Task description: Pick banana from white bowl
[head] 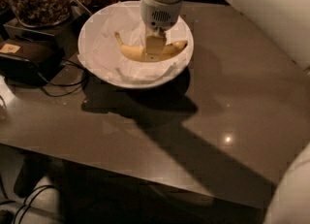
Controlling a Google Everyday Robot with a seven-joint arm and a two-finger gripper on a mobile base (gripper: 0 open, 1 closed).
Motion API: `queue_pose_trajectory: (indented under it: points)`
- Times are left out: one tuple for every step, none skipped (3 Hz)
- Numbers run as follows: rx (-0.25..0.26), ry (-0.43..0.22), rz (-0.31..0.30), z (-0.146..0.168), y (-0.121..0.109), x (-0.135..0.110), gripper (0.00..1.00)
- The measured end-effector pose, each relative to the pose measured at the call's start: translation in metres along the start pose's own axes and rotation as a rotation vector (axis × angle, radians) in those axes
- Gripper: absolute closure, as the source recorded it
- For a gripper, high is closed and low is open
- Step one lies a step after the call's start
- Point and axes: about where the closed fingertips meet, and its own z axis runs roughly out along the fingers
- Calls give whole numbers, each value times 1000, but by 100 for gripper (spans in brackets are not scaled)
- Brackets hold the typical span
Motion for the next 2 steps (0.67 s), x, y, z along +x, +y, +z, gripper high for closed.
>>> queue_pose_trajectory:
  points:
    - [1, -66, -8, -18, 16, 6, 100]
    - [-7, -167, -55, -34, 32, 9, 100]
